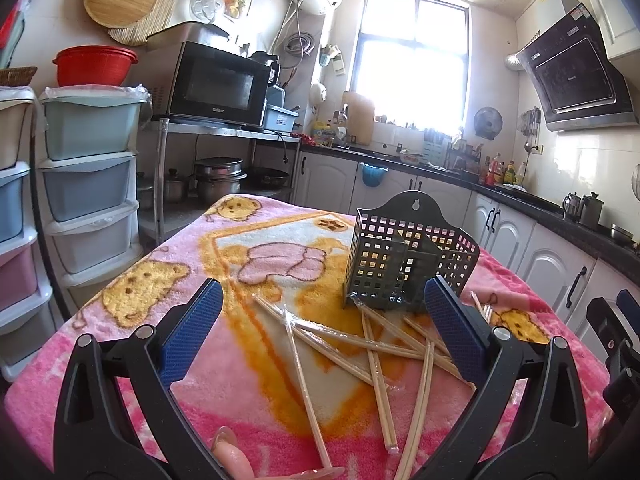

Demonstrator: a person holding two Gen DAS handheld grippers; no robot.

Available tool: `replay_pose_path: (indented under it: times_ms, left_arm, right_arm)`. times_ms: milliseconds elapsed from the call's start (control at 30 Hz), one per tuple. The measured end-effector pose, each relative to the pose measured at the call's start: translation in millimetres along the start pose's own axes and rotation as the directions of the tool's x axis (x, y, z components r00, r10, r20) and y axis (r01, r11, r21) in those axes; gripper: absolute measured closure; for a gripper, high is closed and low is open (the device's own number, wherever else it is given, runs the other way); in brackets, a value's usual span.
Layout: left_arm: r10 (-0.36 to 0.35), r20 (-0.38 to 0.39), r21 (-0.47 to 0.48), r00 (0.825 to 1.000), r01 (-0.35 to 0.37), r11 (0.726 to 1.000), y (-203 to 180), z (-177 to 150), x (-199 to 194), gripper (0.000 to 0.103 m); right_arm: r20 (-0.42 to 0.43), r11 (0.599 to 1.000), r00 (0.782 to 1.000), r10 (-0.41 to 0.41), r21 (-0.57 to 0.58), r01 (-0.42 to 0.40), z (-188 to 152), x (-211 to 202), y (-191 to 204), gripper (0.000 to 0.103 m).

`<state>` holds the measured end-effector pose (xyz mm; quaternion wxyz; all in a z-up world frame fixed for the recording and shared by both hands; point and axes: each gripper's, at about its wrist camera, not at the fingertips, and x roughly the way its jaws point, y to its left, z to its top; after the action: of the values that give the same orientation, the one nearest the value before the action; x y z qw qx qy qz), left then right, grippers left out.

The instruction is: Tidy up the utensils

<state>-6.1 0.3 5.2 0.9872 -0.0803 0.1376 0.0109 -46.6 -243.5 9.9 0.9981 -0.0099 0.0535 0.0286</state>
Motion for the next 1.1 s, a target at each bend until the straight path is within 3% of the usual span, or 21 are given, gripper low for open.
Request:
replay_pose_path:
  times_ms: [700,1100]
  left_arm:
    - [0.003,0.001,0.0,1.0,-0.003,1.0,-1.3,0.4,-0.4,0.01]
    - [0.036,-0.036,-0.065,0.999,-0.038,0.997,21.9,1.3,8.2,0.01]
  right_arm:
    - [-0.006,1.0,1.0,0.006,-0.004,-0.006,0.0,1.7,2.0,0.006]
    - [-0.099,0.995,0.991,0.086,-0.04,-0.09,4.3,26.4,16.9,0.006]
